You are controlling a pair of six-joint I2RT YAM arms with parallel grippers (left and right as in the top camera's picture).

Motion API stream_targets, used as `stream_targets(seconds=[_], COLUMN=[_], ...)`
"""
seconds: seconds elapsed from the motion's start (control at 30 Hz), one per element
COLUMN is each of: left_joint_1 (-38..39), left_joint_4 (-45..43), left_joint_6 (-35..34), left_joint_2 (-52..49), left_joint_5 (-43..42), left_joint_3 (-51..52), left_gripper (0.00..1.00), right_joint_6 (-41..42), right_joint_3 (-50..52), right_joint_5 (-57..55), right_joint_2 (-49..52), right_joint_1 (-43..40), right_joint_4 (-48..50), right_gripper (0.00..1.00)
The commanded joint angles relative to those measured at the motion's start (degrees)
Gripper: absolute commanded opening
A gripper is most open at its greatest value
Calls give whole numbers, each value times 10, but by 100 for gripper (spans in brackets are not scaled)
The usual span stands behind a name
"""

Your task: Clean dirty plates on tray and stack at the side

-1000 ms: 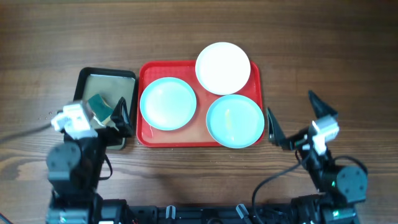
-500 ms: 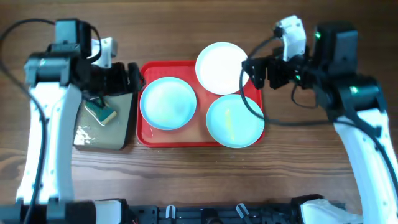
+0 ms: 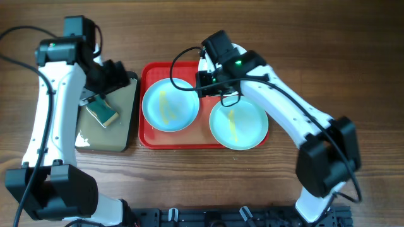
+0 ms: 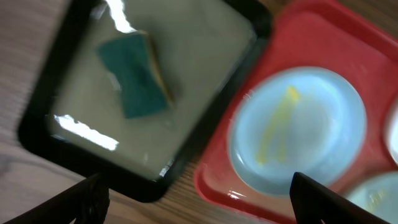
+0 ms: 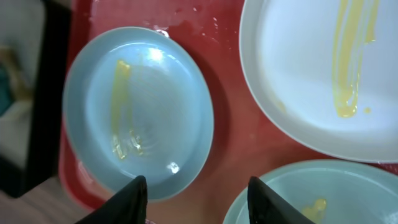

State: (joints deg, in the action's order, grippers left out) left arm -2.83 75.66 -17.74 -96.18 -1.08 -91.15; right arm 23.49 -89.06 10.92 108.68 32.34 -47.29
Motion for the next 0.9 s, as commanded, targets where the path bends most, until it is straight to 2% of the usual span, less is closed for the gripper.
stream_targets(seconds=[0.0,0.13,0.33,0.47,0.57,0.73,0.87], left_joint_1=[-35,-48,-48,-48,-48,-48,-48], left_joint_4=[-16,-31,-41,-43,-47,-83,-120], left_joint_6=[-59,-59,-59,-59,-65,-72,-72], left_joint_2=[-3,-3,-3,-3,-3,-4,-6], left_joint_5=[87,87,87,87,87,87,87], left_joint_3=[-10,-10,-10,-10,4,48,85], left_gripper=[91,92,93,91,84,83,82], right_joint_6=[50,31,32,57,84,111,110], right_joint_3=[-12,-11,-8,4,6,6,6], right_joint_5=[-57,-29,-18,-10,-5,-2,-1], right_joint_2=[89,146,150,157,174,185,187], right_joint_1=[11,12,12,12,12,13,21], right_joint_4=[26,36,60,75,80,87,89], right_gripper=[47,41,39,33,27,15,11])
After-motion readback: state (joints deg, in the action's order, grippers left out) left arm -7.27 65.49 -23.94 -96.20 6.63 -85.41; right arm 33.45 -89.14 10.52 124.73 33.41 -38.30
